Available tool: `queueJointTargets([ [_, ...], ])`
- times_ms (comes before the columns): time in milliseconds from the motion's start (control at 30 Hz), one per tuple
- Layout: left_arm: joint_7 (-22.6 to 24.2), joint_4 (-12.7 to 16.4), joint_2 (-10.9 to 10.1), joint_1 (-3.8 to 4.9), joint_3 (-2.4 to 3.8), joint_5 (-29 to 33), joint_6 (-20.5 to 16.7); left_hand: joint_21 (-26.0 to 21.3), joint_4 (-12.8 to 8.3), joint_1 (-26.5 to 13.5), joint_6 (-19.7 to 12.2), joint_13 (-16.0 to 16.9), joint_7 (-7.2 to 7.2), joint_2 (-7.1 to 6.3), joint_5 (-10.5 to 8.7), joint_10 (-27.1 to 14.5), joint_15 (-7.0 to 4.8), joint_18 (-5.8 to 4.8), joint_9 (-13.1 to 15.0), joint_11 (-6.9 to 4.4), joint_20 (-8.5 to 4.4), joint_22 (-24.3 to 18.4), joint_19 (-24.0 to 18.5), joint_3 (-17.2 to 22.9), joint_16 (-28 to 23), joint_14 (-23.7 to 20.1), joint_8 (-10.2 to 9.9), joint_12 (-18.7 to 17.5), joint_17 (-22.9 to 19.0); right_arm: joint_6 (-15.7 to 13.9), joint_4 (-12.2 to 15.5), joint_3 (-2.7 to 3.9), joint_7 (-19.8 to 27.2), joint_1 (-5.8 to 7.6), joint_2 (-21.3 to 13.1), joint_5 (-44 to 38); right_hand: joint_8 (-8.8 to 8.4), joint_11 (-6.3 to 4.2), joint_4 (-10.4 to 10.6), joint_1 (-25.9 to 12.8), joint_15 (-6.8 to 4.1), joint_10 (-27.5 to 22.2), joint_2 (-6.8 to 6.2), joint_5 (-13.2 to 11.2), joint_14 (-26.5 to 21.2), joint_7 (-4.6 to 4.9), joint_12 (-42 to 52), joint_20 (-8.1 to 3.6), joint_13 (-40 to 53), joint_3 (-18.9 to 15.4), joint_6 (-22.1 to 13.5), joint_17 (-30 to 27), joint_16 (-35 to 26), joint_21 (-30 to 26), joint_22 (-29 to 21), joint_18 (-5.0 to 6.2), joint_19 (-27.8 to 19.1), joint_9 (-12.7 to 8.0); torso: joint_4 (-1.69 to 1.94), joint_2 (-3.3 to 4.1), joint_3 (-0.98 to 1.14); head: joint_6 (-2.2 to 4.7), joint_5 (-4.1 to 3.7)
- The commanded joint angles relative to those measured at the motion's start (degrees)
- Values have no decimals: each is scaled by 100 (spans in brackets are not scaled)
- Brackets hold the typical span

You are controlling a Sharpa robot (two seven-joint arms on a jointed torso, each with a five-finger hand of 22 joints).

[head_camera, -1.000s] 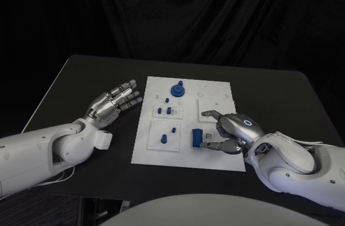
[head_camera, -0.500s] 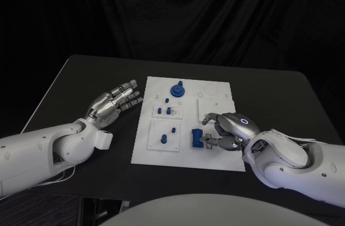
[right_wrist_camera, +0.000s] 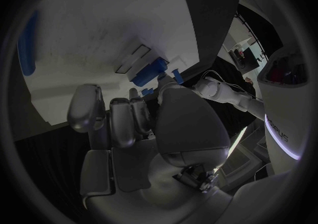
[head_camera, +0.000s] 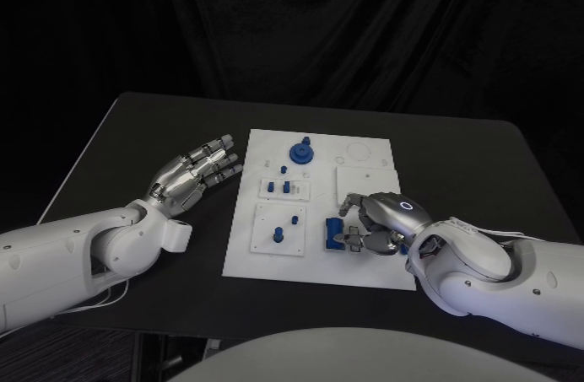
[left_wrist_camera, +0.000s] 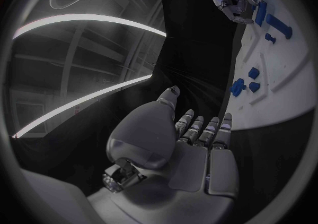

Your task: Assemble the parts on the task board

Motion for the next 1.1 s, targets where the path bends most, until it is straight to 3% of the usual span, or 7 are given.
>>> queueJointTargets([
  [33, 70, 3, 17, -10, 5, 12, 83, 21, 3, -68, 16, 8, 37, -4, 27, 5, 21, -108, 7, -10, 5, -9, 33, 46, 30, -31, 31, 24, 4, 176, -13, -6, -126, -12, 10, -168, 45, -4, -10, 38, 29, -30, -97, -82, -9, -2, 11, 26, 29, -37, -64, -14, -7, -39, 817, 27, -5, 15, 5, -1, 1, -1, -12],
  [267, 62, -3, 20, -11, 5, 12, 93, 21, 3, -68, 16, 8, 37, -4, 27, 5, 21, -108, 7, -10, 5, -9, 33, 46, 30, -31, 31, 24, 4, 128, -7, -6, -178, -13, -3, -302, 145, 0, 34, 126, 33, -54, -235, -260, -22, 6, 12, 31, 23, -69, -178, -36, -17, -64, 811, 31, -18, 49, 1, -1, 3, -1, -7],
  [533, 59, -7, 12, -13, 5, 12, 98, 21, 3, -68, 16, 8, 37, -4, 27, 5, 21, -108, 7, -10, 5, -9, 33, 46, 30, -31, 31, 24, 4, -423, 152, -1, -42, -6, -212, -259, 307, 1, 155, -281, 32, 4, -415, -545, 10, 1, 55, 29, 77, -165, -275, 26, 20, 15, 833, 15, 18, 96, -7, -1, 1, -1, -8],
  [667, 57, -6, 11, -14, 5, 12, 93, 21, 3, -68, 16, 8, 37, -4, 27, 5, 21, -108, 7, -10, 5, -9, 33, 46, 30, -31, 31, 24, 4, -764, 318, 4, 132, 64, -425, -179, 333, -12, 144, -336, 25, 35, -365, -530, 13, 1, 71, 26, 104, -118, -291, 23, 20, 32, 838, 13, 27, 99, -4, -2, 0, -1, -22],
  [800, 61, -4, 11, -14, 5, 12, 89, 21, 3, -68, 16, 8, 37, -4, 27, 5, 21, -108, 7, -10, 5, -9, 33, 46, 30, -31, 31, 24, 4, -859, 461, 5, 159, 197, -644, -114, 335, -17, 145, -334, 22, 38, -359, -529, 14, 2, 73, 25, 106, -111, -291, 22, 20, 51, 843, 9, 34, 99, -2, -2, 3, -1, -42],
  [1000, 70, 3, 18, -14, 5, 12, 68, 22, 4, -74, 27, 9, 41, 0, 32, 7, 22, -108, 9, -8, 5, -6, 36, 57, 37, -30, 32, 33, 5, -634, 590, -1, -4, 312, -958, 60, 367, -37, 146, -377, 4, 70, -261, -498, 17, -14, 88, 12, 133, -51, -272, 25, 21, 55, 844, 10, 37, 99, -1, -6, 1, -1, -78],
  [1100, 71, 6, 19, -14, 5, 12, 61, 23, 4, -74, 30, 10, 40, 0, 32, 8, 22, -108, 9, -7, 5, -2, 39, 58, 39, -30, 32, 36, 6, -435, 611, -10, -153, 331, -1096, 143, 446, -63, 131, -403, -18, 175, -137, -305, 39, -49, 137, -6, 220, 2, -123, 64, 41, 131, 865, -4, 68, 115, -2, -9, -6, -1, -101],
])
